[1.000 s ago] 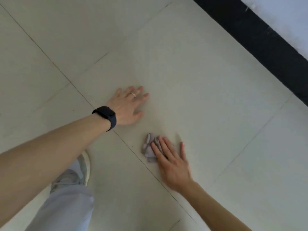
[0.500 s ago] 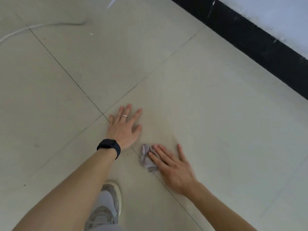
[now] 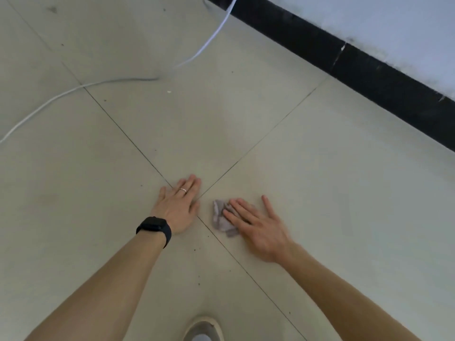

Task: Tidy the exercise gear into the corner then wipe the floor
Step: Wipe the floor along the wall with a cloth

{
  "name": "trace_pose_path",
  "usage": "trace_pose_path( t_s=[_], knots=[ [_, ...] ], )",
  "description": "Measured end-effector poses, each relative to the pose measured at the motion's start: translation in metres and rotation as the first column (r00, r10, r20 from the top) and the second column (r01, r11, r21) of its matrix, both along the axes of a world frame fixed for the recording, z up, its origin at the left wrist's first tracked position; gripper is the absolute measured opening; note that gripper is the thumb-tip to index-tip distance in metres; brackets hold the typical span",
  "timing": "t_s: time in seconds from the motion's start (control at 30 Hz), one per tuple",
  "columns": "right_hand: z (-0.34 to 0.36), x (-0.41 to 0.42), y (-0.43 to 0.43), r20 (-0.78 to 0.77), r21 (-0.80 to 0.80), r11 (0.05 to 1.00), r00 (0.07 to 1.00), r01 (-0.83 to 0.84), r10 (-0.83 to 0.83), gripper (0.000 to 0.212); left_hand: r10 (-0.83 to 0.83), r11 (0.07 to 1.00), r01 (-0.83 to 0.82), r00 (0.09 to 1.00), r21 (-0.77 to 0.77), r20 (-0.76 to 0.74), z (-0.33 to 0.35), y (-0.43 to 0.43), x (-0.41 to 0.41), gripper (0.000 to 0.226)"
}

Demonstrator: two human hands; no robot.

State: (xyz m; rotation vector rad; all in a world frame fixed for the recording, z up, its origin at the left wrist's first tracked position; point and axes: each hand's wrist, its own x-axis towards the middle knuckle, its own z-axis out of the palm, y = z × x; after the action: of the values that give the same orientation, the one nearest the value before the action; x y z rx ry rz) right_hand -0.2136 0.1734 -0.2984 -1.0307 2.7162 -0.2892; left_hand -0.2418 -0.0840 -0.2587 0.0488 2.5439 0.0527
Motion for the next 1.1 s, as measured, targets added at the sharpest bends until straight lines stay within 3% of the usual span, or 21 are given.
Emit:
trace_pose_path(
  t_s=[0.07, 0.13, 0.17, 0.2, 0.23, 0.33, 0.43, 0.5, 0.53, 0.6, 0.67, 0.73, 0.8, 0.9, 0.93, 1.0, 1.07, 1.1],
  knots=[
    [0.001, -0.054, 0.016, 0.053, 0.162, 0.963, 0.973, 0.214, -0.225, 0.064, -0.028, 1.0, 0.028, 1.0, 0.004, -0.008, 0.0, -0.008, -0.004, 0.06],
    [0.01, -0.095, 0.023, 0.148, 0.202, 0.789, 0.779, 0.58, -0.61, 0.062, -0.04, 0.999, 0.04, 0.999, 0.013, -0.02, -0.001, -0.01, -0.004, 0.06],
    [0.014, -0.104, 0.017, 0.161, 0.202, 0.713, 0.695, 0.672, -0.701, 0.061, -0.032, 0.999, 0.033, 0.999, 0.026, -0.034, -0.003, -0.011, -0.002, 0.06],
    [0.019, -0.104, 0.005, 0.177, 0.202, 0.705, 0.683, 0.679, -0.709, 0.059, -0.017, 0.999, 0.02, 0.999, 0.049, -0.047, -0.004, -0.012, -0.001, 0.06],
    [0.021, -0.094, -0.012, 0.199, 0.206, 0.761, 0.735, 0.615, -0.648, 0.058, -0.006, 0.997, 0.01, 0.998, 0.074, -0.057, -0.005, -0.012, -0.001, 0.06],
    [0.015, -0.035, -0.062, 0.2, 0.072, 0.971, 0.95, 0.229, -0.239, 0.058, 0.006, 0.991, 0.006, 0.996, 0.132, -0.091, -0.007, -0.019, -0.001, 0.062],
    [0.009, -0.036, -0.055, 0.159, 0.05, 0.998, 0.986, 0.048, -0.055, 0.064, -0.012, 0.988, 0.034, 0.99, 0.153, -0.14, -0.003, -0.021, -0.004, 0.069],
    [0.006, -0.081, -0.048, 0.121, 0.14, 0.983, 0.983, 0.119, -0.137, 0.062, 0.027, 0.985, 0.008, 0.979, 0.17, -0.204, -0.003, -0.027, -0.002, 0.071],
    [0.009, -0.108, -0.054, 0.117, 0.167, 0.956, 0.958, 0.242, -0.263, 0.06, 0.073, 0.982, -0.03, 0.971, 0.186, -0.228, -0.004, -0.031, 0.0, 0.07],
    [0.013, -0.144, -0.079, 0.127, 0.151, 0.833, 0.825, 0.533, -0.551, 0.058, 0.16, 0.969, -0.108, 0.96, 0.224, -0.23, -0.01, -0.041, 0.006, 0.066],
    [0.009, -0.14, -0.115, 0.154, 0.059, 0.75, 0.737, 0.658, -0.659, 0.058, 0.216, 0.954, -0.159, 0.953, 0.255, -0.215, -0.017, -0.049, 0.013, 0.061],
    [0.0, -0.101, -0.142, 0.152, 0.028, 0.856, 0.844, 0.516, -0.514, 0.059, 0.226, 0.949, -0.159, 0.946, 0.274, -0.232, -0.021, -0.052, 0.018, 0.058],
    [-0.001, -0.068, -0.146, 0.117, 0.01, 0.975, 0.968, 0.22, -0.22, 0.068, 0.251, 0.94, -0.167, 0.929, 0.299, -0.271, -0.021, -0.054, 0.016, 0.057],
    [0.007, -0.112, -0.12, 0.086, 0.071, 0.996, 0.996, -0.046, 0.04, 0.073, 0.269, 0.943, -0.167, 0.893, 0.287, -0.362, -0.02, -0.058, 0.003, 0.054],
    [0.01, -0.137, -0.113, 0.097, 0.147, 0.989, 0.995, -0.024, 0.01, 0.072, 0.261, 0.951, -0.168, 0.885, 0.26, -0.385, -0.019, -0.058, -0.002, 0.055],
    [0.013, -0.177, -0.108, 0.082, 0.232, 0.943, 0.962, 0.237, -0.262, 0.071, 0.259, 0.96, -0.193, 0.886, 0.201, -0.386, -0.018, -0.056, -0.009, 0.06],
    [0.012, -0.184, -0.126, 0.09, 0.198, 0.855, 0.86, 0.479, -0.502, 0.071, 0.273, 0.96, -0.227, 0.894, 0.166, -0.355, -0.018, -0.055, -0.013, 0.065],
    [0.01, -0.177, -0.142, 0.097, 0.163, 0.858, 0.857, 0.488, -0.506, 0.072, 0.286, 0.956, -0.243, 0.898, 0.163, -0.335, -0.018, -0.057, -0.014, 0.067]
  ],
)
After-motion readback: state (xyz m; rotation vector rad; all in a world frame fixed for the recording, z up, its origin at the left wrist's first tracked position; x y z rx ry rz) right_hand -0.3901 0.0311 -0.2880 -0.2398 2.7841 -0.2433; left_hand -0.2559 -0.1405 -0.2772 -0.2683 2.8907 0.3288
